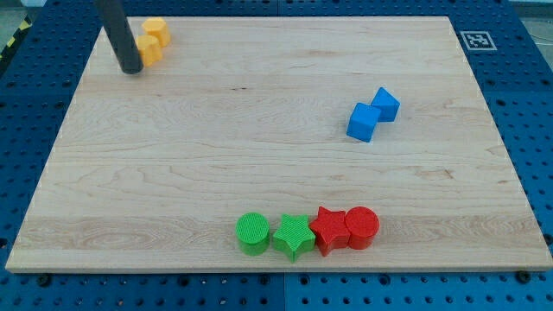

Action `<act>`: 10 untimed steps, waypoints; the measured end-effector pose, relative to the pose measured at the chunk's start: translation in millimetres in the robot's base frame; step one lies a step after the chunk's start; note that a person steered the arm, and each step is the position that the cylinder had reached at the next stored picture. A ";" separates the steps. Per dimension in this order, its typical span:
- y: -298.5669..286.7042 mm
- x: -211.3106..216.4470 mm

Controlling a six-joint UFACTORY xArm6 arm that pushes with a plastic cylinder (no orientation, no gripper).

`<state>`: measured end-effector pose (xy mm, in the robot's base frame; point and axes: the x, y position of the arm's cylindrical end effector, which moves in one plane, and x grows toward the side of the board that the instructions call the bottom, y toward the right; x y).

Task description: Separate the blue cube from the blue triangle

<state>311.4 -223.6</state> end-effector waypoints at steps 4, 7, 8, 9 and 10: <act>66.1 45.2; 301.6 160.2; 366.5 158.2; 346.7 139.1; 300.5 107.9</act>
<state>419.3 76.9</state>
